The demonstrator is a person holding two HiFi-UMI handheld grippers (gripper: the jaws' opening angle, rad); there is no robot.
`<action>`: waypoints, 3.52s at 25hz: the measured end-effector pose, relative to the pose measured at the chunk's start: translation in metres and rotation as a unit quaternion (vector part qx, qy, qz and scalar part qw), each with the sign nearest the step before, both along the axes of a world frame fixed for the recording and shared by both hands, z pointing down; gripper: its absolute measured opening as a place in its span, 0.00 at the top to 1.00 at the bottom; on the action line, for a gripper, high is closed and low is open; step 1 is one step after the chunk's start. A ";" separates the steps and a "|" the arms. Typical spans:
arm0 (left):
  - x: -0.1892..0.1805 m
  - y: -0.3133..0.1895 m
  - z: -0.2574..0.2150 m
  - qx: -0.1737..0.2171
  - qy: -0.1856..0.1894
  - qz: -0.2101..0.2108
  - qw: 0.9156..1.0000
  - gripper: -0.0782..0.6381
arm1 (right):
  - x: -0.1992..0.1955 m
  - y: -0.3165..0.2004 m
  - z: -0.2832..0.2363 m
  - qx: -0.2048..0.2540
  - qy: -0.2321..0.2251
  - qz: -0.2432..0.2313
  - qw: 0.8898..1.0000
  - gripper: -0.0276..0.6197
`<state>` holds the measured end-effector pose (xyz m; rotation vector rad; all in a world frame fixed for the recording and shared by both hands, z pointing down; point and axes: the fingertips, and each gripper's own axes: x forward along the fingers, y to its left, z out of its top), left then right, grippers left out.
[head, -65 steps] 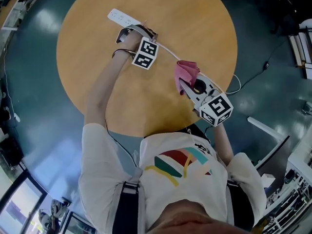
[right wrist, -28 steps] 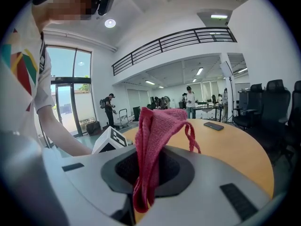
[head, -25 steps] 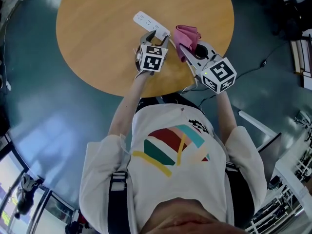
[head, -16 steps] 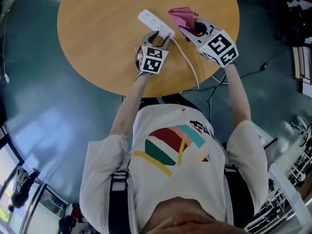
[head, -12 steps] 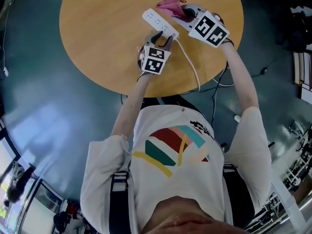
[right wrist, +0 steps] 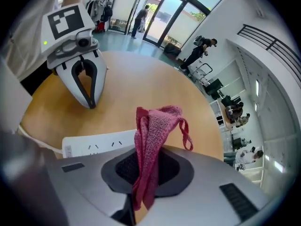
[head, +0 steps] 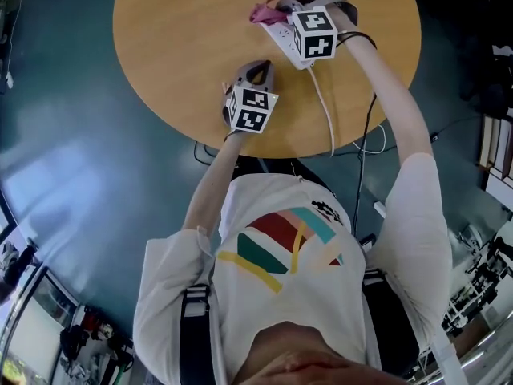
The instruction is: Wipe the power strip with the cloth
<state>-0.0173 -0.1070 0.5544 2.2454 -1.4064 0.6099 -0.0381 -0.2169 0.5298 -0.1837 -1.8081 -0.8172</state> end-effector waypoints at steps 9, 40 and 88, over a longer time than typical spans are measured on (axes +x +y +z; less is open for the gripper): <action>-0.022 0.002 0.000 0.005 -0.020 -0.001 1.000 0.83 | -0.023 -0.003 0.012 0.035 0.027 -0.026 0.999 0.90; -0.011 -0.001 -0.004 0.028 -0.008 -0.020 0.999 0.83 | 0.105 0.124 0.024 -0.032 -0.038 0.089 0.995 0.90; -0.008 -0.082 -0.002 0.058 -0.019 0.095 0.994 0.83 | 0.055 0.039 0.042 -0.351 -0.048 0.344 0.870 0.90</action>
